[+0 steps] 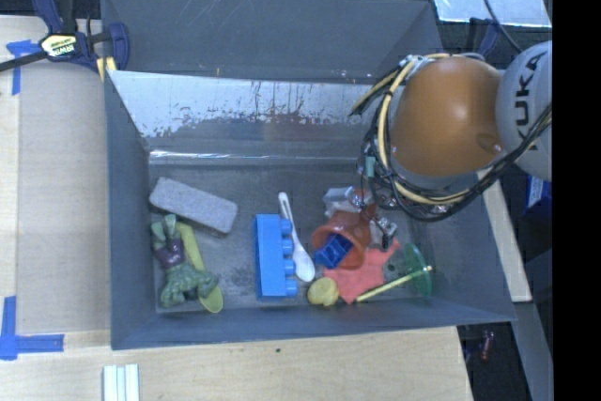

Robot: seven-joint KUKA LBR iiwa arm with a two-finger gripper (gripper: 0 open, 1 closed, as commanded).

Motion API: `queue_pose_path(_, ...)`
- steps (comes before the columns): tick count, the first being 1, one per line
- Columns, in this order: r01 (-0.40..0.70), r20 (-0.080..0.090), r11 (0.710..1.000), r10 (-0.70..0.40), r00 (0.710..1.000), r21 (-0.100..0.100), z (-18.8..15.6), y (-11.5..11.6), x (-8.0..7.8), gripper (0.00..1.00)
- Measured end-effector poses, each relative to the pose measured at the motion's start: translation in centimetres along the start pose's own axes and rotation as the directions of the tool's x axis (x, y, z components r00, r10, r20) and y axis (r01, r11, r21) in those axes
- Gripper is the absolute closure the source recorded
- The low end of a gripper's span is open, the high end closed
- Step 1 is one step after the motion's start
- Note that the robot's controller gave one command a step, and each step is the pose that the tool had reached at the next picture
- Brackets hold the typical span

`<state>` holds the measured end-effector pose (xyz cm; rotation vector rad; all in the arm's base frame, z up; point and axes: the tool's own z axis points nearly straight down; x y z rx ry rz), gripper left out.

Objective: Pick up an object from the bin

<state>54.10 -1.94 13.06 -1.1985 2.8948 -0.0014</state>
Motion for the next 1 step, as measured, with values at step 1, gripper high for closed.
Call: queue_pose_path(1,-0.03,0.004,1.0,0.03,1.0,0.004,-7.33,-0.54,0.94,1.0)
